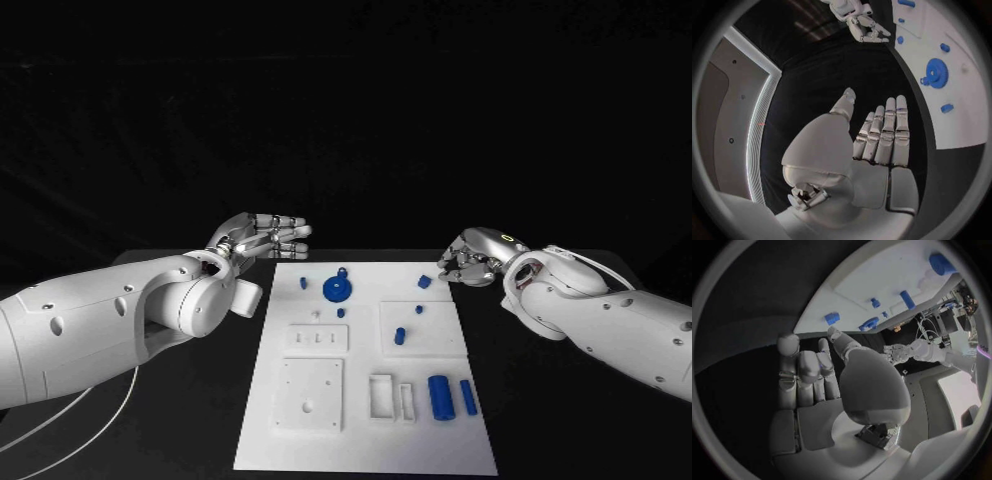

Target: Assemble the parts on the task board

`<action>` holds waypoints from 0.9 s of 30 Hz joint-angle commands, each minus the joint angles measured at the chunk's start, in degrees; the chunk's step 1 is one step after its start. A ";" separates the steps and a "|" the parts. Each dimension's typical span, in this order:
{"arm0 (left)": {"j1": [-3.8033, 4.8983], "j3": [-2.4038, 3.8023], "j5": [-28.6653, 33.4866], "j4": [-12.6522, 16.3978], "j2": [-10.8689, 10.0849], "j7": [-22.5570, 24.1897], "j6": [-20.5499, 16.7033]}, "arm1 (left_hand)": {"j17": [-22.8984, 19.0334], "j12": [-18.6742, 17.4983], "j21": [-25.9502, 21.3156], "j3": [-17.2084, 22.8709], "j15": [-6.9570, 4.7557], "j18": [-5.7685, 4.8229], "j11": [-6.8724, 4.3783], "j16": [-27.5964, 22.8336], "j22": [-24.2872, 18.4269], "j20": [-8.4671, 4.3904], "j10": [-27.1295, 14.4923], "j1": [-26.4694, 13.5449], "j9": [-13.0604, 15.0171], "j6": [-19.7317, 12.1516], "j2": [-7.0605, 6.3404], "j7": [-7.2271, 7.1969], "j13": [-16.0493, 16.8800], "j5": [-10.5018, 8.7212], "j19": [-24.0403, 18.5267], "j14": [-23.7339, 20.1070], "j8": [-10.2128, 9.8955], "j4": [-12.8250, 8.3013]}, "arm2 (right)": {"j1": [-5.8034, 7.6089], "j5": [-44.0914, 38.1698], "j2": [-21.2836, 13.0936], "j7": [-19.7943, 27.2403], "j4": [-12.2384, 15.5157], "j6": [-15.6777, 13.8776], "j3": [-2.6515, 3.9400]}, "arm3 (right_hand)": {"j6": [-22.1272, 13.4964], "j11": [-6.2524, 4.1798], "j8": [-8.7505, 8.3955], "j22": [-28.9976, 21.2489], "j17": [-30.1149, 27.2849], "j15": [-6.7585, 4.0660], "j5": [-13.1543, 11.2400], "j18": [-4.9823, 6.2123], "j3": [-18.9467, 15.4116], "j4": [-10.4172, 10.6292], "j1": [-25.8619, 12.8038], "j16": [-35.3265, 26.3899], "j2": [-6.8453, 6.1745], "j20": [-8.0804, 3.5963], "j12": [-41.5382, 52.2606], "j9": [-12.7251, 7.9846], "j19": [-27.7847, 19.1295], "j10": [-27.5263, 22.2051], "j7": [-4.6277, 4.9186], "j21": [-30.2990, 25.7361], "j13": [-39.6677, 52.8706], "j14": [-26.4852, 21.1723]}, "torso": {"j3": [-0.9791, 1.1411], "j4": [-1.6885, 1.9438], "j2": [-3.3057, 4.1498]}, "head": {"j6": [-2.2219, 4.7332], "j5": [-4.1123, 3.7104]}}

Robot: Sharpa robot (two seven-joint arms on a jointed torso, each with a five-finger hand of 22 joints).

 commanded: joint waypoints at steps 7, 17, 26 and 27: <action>-0.08 0.04 -0.11 0.00 -0.01 0.44 0.81 | 0.08 0.24 0.13 -0.38 0.06 -0.42 0.01 -0.03 -0.07 0.10 0.32 0.13 0.08 0.34 0.26 -0.05 0.09 -0.12 0.05 -0.06 0.35 -0.36 | -0.91 -2.38 -0.35 -3.17 1.43 3.75 0.02 | 1.32 -0.60 -0.01 0.17 0.22 -0.45 2.15 -1.14 0.12 0.85 -1.90 -0.05 0.57 -0.50 0.43 0.67 2.72 0.68 -0.52 0.14 0.54 0.24 | 0.05 0.03 -0.01 | -0.22 -0.13; -0.12 0.04 -0.11 -0.03 -0.03 0.41 0.82 | 0.08 0.24 0.13 -0.38 0.06 -0.42 0.01 -0.03 -0.07 0.10 0.32 0.13 0.08 0.34 0.26 -0.05 0.09 -0.12 0.05 -0.06 0.35 -0.36 | -1.68 -2.09 -0.31 -3.05 2.24 5.67 0.01 | 1.67 -0.67 -0.03 0.26 0.15 -0.51 6.26 -1.34 1.94 0.64 -2.93 -0.12 2.23 -0.58 0.42 -0.20 2.66 0.89 -0.59 0.22 0.77 0.24 | 0.05 0.01 0.01 | -0.26 -0.34; -0.16 0.04 -0.11 -0.10 -0.04 0.38 0.80 | 0.08 0.24 0.13 -0.38 0.06 -0.42 0.01 -0.03 -0.07 0.10 0.32 0.13 0.08 0.34 0.26 -0.05 0.09 -0.12 0.05 -0.06 0.35 -0.36 | -2.16 -1.45 0.61 -3.03 1.54 5.35 0.00 | -2.14 0.22 -0.04 0.58 -0.02 -0.05 13.66 -0.73 10.01 -2.92 -6.23 -0.20 2.67 -0.17 0.20 -3.38 2.61 0.48 1.19 -0.10 0.85 0.12 | 0.04 0.10 0.06 | -0.37 -0.26; -0.16 0.04 -0.11 -0.11 -0.03 0.38 0.80 | 0.08 0.24 0.13 -0.38 0.06 -0.42 0.01 -0.03 -0.07 0.10 0.32 0.13 0.08 0.34 0.26 -0.05 0.09 -0.12 0.05 -0.06 0.35 -0.36 | -2.18 -1.39 0.72 -3.08 1.45 5.22 0.00 | -2.73 0.28 -0.03 0.61 -0.03 0.02 14.31 -0.64 10.56 -3.14 -6.53 -0.20 2.44 -0.11 0.19 -3.40 2.60 0.43 1.31 -0.16 0.84 0.10 | 0.03 0.11 0.05 | -0.38 -0.28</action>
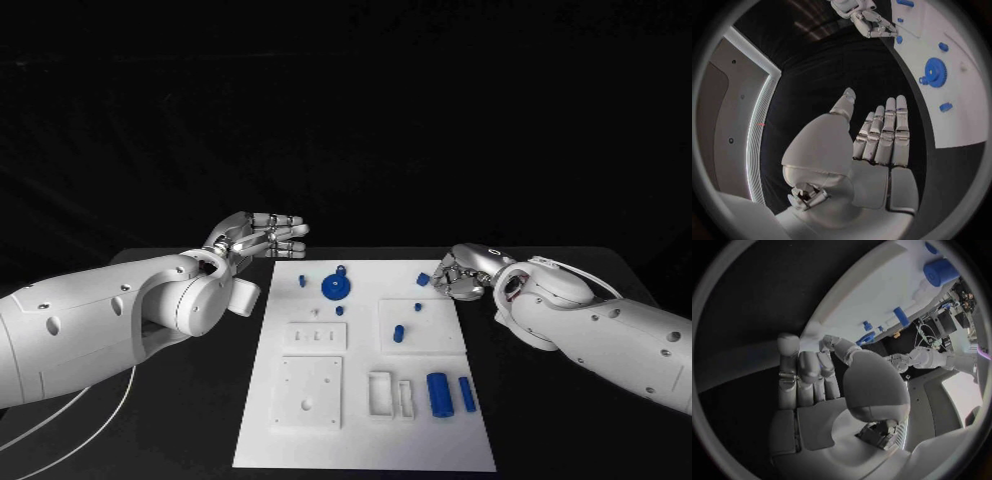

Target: Assemble the parts on the task board

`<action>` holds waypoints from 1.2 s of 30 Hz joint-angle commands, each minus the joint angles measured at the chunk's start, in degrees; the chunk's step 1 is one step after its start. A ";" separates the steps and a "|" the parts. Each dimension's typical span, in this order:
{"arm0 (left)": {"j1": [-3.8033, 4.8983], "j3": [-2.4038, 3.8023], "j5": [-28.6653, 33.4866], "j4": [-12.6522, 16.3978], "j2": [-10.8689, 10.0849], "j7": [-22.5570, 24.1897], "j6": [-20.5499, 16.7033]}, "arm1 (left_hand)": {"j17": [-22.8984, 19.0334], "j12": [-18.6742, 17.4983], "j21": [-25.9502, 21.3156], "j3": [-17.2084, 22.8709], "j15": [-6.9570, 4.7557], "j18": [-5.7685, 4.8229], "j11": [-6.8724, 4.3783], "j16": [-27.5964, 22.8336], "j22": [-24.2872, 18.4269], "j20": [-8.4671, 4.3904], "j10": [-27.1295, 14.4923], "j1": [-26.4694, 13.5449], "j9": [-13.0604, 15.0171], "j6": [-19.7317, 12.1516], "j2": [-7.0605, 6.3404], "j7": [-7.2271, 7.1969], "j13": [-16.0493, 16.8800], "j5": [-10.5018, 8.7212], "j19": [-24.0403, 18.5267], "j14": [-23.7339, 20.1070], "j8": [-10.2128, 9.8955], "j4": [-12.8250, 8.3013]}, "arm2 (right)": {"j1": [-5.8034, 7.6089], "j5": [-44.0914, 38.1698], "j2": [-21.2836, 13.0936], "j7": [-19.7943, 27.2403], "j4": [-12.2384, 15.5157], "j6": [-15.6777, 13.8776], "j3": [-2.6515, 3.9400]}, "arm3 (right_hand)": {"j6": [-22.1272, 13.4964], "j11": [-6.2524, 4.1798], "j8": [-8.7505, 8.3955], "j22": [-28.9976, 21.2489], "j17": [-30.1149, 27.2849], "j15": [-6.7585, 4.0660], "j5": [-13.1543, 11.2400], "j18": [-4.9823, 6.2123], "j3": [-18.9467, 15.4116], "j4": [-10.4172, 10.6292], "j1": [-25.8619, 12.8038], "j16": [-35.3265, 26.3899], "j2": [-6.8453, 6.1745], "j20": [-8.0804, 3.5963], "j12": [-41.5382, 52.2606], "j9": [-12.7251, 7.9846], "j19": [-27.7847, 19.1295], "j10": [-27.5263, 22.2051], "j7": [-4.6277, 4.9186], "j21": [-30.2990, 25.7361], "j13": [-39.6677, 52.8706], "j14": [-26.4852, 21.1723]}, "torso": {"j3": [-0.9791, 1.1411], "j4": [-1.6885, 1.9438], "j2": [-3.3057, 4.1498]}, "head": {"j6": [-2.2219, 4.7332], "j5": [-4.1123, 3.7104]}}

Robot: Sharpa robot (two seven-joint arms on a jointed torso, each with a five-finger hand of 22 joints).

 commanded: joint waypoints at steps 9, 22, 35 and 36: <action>-0.06 0.04 -0.11 -0.12 0.11 0.28 0.86 | 0.08 0.24 0.14 0.04 0.05 -0.40 0.04 -0.03 -0.07 0.10 0.23 0.47 0.07 0.27 0.54 -0.04 0.09 0.28 0.04 -0.08 0.34 -0.41 | -0.28 0.54 1.38 -0.84 -0.98 -0.56 -0.02 | -5.56 0.78 -0.10 0.12 -0.08 0.44 5.82 0.95 2.11 -0.61 -2.47 -0.20 -2.30 0.32 -0.77 -0.25 2.83 -0.95 1.60 -0.60 -0.41 -0.24 | -0.06 0.06 0.03 | -0.30 0.12; -0.27 0.04 -0.11 -0.33 0.20 0.17 1.02 | 0.08 0.24 0.17 -0.06 0.06 -0.39 0.04 -0.04 -0.06 0.09 0.22 0.45 0.07 0.34 0.76 -0.05 0.08 0.34 0.01 -0.10 0.34 -0.74 | -0.42 0.59 2.34 -1.15 -1.71 -1.20 -0.08 | -7.40 0.99 -0.11 0.26 -0.08 0.51 8.29 1.32 3.28 -1.59 -2.77 -0.32 -3.17 0.43 -1.34 -0.30 2.78 -1.52 2.09 -0.84 -0.94 -0.35 | -0.10 0.03 0.04 | -0.65 0.38; -0.29 0.04 -0.12 -0.41 0.21 0.11 1.10 | 0.08 0.24 0.17 -0.06 0.06 -0.39 0.04 -0.04 -0.06 0.09 0.22 0.45 0.07 0.34 0.76 -0.05 0.08 0.34 0.01 -0.10 0.34 -0.74 | -0.43 0.03 3.42 -2.37 -2.71 -3.10 -0.12 | -9.09 1.22 -0.10 0.37 -0.04 0.62 8.96 1.59 2.90 -2.25 -3.24 -0.39 -3.90 0.58 -1.80 -0.37 2.77 -1.89 2.43 -1.22 -1.58 -0.37 | -0.08 0.08 0.03 | -0.91 0.52; -0.29 0.04 -0.12 -0.41 0.21 0.11 1.10 | 0.08 0.24 0.17 -0.06 0.06 -0.39 0.04 -0.04 -0.06 0.09 0.22 0.45 0.07 0.34 0.76 -0.05 0.08 0.34 0.01 -0.10 0.34 -0.74 | -0.43 0.00 3.49 -2.44 -2.77 -3.18 -0.12 | -9.04 1.22 -0.10 0.35 -0.05 0.62 8.54 1.59 2.38 -2.07 -3.43 -0.41 -3.93 0.59 -1.70 -0.37 2.79 -1.83 2.41 -1.26 -1.55 -0.37 | -0.08 0.04 0.02 | -0.94 0.52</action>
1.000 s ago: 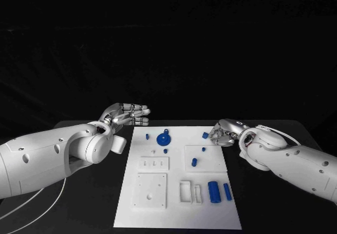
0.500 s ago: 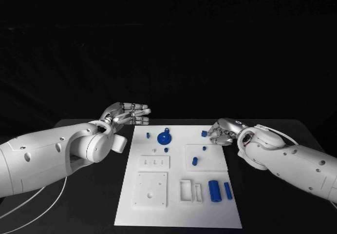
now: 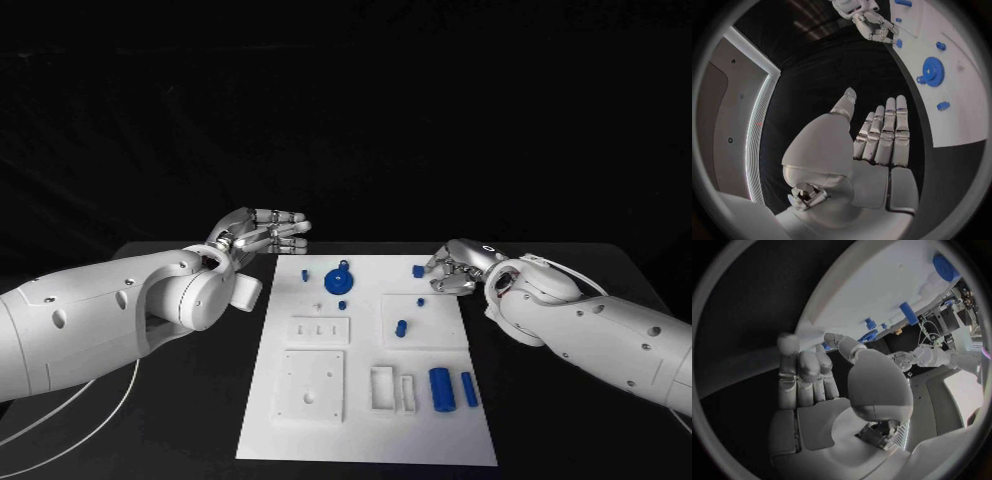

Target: Assemble the parts on the task board

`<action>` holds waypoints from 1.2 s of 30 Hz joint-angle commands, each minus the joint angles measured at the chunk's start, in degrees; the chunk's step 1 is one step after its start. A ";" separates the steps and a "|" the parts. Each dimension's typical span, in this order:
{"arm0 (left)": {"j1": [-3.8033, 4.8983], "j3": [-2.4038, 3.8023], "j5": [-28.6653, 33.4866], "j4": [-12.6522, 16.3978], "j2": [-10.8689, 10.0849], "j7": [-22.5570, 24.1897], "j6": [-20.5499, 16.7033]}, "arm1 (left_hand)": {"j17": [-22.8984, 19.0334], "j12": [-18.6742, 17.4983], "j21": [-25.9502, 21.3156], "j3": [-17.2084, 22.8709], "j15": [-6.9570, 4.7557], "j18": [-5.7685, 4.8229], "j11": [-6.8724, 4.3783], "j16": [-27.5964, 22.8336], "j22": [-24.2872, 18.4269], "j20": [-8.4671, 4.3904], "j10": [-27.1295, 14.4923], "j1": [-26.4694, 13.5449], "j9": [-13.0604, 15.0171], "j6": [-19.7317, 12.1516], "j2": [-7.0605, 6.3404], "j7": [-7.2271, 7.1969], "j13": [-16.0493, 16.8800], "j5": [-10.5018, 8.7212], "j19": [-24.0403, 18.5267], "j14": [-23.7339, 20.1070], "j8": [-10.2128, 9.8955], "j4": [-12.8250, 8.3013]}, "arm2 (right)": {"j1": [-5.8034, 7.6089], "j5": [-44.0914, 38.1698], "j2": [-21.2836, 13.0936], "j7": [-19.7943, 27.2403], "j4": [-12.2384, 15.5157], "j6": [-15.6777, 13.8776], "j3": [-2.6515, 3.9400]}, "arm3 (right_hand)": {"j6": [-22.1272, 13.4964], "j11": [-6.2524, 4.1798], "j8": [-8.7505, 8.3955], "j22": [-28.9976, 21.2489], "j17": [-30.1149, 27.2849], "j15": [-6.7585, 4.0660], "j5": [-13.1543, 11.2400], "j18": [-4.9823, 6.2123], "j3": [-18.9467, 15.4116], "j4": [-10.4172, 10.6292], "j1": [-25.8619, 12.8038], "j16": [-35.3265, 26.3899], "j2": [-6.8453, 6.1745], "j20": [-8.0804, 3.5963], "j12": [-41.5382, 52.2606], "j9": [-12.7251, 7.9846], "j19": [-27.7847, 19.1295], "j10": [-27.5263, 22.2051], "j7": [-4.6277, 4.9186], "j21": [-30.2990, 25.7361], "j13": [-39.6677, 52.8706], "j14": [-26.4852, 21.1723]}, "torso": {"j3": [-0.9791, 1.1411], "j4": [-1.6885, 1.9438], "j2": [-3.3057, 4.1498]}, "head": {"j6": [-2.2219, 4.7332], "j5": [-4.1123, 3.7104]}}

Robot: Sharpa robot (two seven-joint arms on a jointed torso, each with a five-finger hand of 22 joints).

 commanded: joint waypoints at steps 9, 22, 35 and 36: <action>-0.02 0.03 -0.15 -0.07 0.22 0.25 0.89 | 0.08 0.24 0.19 -0.07 0.05 -0.39 0.03 -0.05 -0.06 0.09 0.21 0.17 0.06 0.31 0.56 -0.04 0.09 0.33 -0.02 -0.10 0.33 -0.45 | -0.07 -0.46 1.05 -1.34 -0.56 -0.89 -0.03 | -0.07 0.08 -0.11 -0.15 0.05 0.45 -1.58 0.64 -3.22 0.88 0.03 -0.22 -0.12 0.42 -0.06 -0.05 2.63 -0.47 -0.15 -0.39 -0.17 -0.13 | 0.06 -0.07 0.02 | -0.26 -0.01; -0.07 0.03 -0.17 -0.11 0.23 0.24 0.86 | 0.08 0.24 0.19 -0.07 0.05 -0.39 0.03 -0.05 -0.06 0.09 0.21 0.17 0.06 0.31 0.56 -0.04 0.09 0.33 -0.02 -0.10 0.33 -0.45 | -0.06 0.33 2.53 -0.88 -1.30 -0.04 -0.12 | -0.05 0.17 -0.11 -0.48 0.10 0.55 -4.91 0.60 -8.65 2.51 0.20 -0.19 0.33 0.51 0.23 -0.04 2.65 -0.43 -0.30 -0.52 -0.29 -0.10 | 0.08 -0.06 -0.06 | -0.47 0.24; -0.07 0.03 -0.19 -0.12 0.20 0.23 0.82 | 0.08 0.24 0.19 -0.07 0.05 -0.39 0.03 -0.05 -0.06 0.09 0.21 0.17 0.06 0.31 0.56 -0.04 0.09 0.33 -0.02 -0.10 0.33 -0.45 | -0.06 0.50 3.21 -1.12 -1.60 -0.56 -0.15 | 0.00 0.32 -0.09 -0.87 0.08 0.66 -11.58 0.67 -14.46 5.45 2.04 -0.15 0.80 0.64 0.29 -0.02 2.66 -0.43 -0.42 -0.44 -0.49 -0.09 | 0.08 -0.11 -0.07 | -0.53 0.41; -0.07 0.03 -0.19 -0.12 0.20 0.23 0.82 | 0.08 0.24 0.19 -0.07 0.05 -0.39 0.03 -0.05 -0.06 0.09 0.21 0.17 0.06 0.31 0.56 -0.04 0.09 0.33 -0.02 -0.10 0.33 -0.45 | -0.06 0.50 3.29 -1.20 -1.64 -0.67 -0.15 | 0.06 0.33 -0.09 -0.91 0.10 0.67 -12.34 0.68 -15.11 5.81 2.18 -0.11 0.87 0.65 0.30 -0.02 2.66 -0.43 -0.44 -0.46 -0.51 -0.08 | 0.07 -0.10 -0.06 | -0.54 0.42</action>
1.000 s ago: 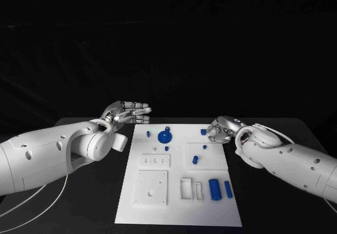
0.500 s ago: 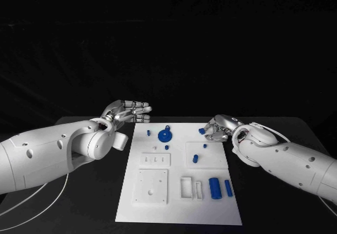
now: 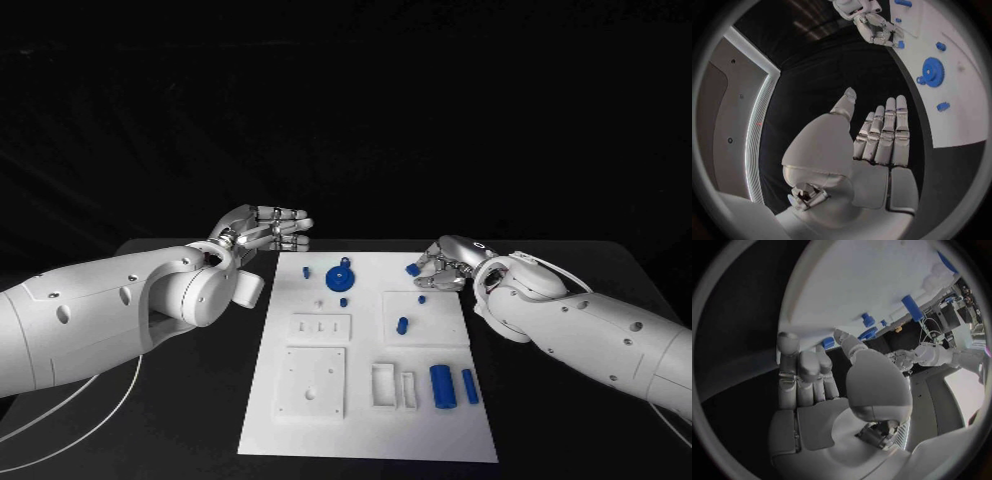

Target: Assemble the parts on the task board

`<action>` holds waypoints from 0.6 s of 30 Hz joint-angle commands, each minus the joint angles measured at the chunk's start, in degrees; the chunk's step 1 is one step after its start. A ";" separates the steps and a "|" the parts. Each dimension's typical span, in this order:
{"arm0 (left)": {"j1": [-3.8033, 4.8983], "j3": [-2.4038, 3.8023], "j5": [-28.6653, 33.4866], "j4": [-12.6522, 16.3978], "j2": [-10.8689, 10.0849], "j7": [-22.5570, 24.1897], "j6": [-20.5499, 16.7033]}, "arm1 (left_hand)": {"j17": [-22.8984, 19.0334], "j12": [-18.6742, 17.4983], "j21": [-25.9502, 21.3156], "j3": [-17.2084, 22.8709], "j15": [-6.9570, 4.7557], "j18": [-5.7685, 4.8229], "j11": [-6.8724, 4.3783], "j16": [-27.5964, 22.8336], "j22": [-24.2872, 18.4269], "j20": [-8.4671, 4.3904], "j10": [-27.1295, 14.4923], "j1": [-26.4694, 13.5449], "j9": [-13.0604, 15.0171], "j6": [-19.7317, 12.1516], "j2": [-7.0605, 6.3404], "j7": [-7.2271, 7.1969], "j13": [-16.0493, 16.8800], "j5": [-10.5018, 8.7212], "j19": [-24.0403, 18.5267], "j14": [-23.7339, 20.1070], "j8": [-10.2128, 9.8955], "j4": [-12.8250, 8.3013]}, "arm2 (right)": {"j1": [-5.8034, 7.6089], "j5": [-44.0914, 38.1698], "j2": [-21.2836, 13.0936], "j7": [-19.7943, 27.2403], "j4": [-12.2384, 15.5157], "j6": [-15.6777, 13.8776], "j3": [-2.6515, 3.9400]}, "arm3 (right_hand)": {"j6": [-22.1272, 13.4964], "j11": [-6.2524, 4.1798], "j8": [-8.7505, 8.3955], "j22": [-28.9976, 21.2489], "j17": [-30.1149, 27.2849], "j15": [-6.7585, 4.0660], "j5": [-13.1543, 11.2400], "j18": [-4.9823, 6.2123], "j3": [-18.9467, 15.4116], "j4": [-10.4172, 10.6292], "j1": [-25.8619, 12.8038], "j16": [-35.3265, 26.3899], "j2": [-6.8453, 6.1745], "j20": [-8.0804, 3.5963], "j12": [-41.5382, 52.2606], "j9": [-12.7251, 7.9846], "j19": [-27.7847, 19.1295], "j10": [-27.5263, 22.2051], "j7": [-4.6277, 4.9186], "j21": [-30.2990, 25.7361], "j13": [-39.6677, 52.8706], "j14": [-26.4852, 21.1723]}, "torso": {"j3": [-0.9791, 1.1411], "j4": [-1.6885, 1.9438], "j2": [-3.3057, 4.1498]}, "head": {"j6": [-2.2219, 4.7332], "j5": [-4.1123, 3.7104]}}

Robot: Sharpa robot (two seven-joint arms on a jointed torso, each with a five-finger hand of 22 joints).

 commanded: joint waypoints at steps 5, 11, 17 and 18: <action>0.01 0.04 -0.19 0.07 0.12 0.34 0.71 | 0.08 0.24 0.23 0.05 0.05 -0.38 0.03 -0.04 -0.06 0.10 0.16 0.20 0.07 0.35 0.61 -0.04 0.08 0.37 -0.04 -0.11 0.34 -0.47 | -0.11 0.00 0.90 -0.67 -0.44 -0.19 -0.15 | 0.08 0.19 -0.07 -0.22 0.02 0.57 -5.82 0.71 -3.79 2.33 1.54 -0.11 0.31 0.29 0.39 0.02 2.67 -0.19 -0.44 -0.14 -0.10 0.06 | 0.01 0.04 0.01 | -0.05 0.07; 0.02 0.04 -0.19 0.09 0.10 0.33 0.68 | 0.08 0.24 0.23 0.05 0.05 -0.38 0.03 -0.04 -0.06 0.10 0.16 0.20 0.07 0.35 0.61 -0.04 0.08 0.37 -0.04 -0.11 0.34 -0.47 | -0.11 -0.19 1.71 -1.36 -1.00 -1.02 -0.31 | 0.37 0.16 -0.06 -0.37 0.00 0.56 -7.72 0.70 -4.78 4.30 2.38 -0.09 0.17 0.28 0.51 0.04 2.68 -0.11 -0.54 -0.04 -0.08 0.07 | 0.02 0.15 0.08 | -0.13 0.10; 0.02 0.04 -0.19 0.12 0.08 0.32 0.66 | 0.08 0.24 0.23 0.05 0.05 -0.38 0.03 -0.04 -0.06 0.10 0.16 0.20 0.07 0.35 0.61 -0.04 0.08 0.37 -0.04 -0.11 0.34 -0.47 | -0.12 -0.46 2.25 -2.11 -1.45 -2.03 -0.42 | 2.09 -0.13 -0.07 -0.38 0.02 0.36 -8.76 0.57 -2.86 4.53 2.71 -0.06 0.46 0.11 0.68 0.17 2.69 0.06 -0.94 0.22 0.04 0.09 | 0.01 0.02 0.05 | -0.27 0.25; 0.02 0.04 -0.19 0.12 0.08 0.31 0.66 | 0.08 0.24 0.23 0.05 0.05 -0.38 0.03 -0.04 -0.06 0.10 0.16 0.20 0.07 0.35 0.61 -0.04 0.08 0.37 -0.04 -0.11 0.34 -0.47 | -0.12 -0.52 2.32 -2.23 -1.49 -2.18 -0.43 | 2.22 -0.16 -0.06 -0.39 0.01 0.34 -8.78 0.54 -2.47 4.49 2.64 -0.08 0.39 0.07 0.66 0.17 2.69 0.07 -0.98 0.24 0.04 0.08 | 0.01 0.02 0.06 | -0.29 0.27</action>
